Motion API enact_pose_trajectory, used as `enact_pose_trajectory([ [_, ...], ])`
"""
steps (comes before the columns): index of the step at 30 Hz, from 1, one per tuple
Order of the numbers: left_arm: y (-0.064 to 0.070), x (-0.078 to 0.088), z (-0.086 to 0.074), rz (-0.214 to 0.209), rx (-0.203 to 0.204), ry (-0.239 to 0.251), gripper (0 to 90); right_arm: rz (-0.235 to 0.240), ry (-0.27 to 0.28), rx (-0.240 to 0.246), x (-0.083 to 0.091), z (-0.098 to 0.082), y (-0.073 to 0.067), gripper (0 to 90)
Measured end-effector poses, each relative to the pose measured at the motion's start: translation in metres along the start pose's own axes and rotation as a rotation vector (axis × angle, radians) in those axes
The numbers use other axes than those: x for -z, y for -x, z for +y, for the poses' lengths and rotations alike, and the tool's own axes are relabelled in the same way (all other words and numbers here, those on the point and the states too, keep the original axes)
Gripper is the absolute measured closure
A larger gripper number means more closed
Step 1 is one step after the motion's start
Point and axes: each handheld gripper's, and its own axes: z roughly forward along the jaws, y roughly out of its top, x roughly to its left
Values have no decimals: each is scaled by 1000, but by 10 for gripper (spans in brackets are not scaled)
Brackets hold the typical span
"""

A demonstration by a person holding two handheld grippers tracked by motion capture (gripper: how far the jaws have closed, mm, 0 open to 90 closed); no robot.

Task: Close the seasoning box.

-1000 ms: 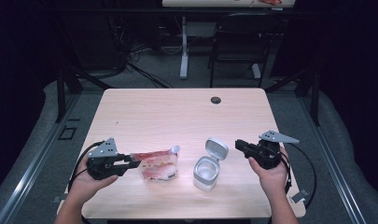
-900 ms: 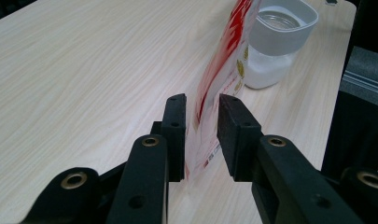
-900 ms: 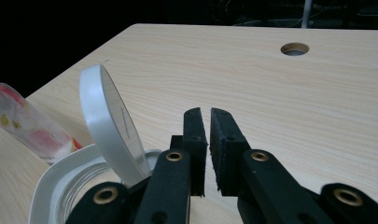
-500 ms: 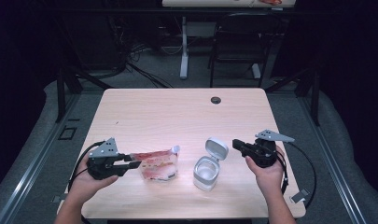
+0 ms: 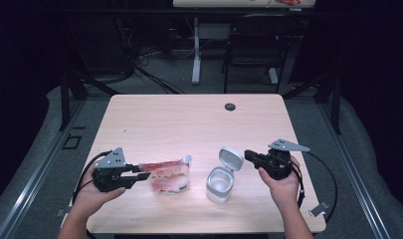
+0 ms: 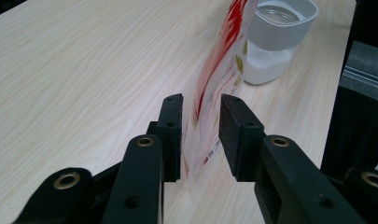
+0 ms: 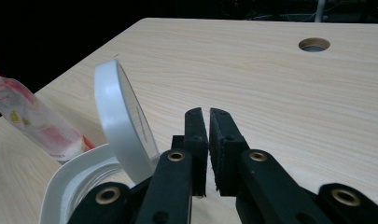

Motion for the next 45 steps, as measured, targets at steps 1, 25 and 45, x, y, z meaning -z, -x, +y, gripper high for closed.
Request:
enact_pose_trajectory([
  [1,0,0,0,0,1,0,705,4,-2,4,0,0,-1,859],
  [25,-3,2,-4,-6,11,-16,648,68,-37,50,-2,-9,-25,858],
  [45,-7,11,-12,-33,5,-62,612,88,-36,57,5,-19,-29,814],
])
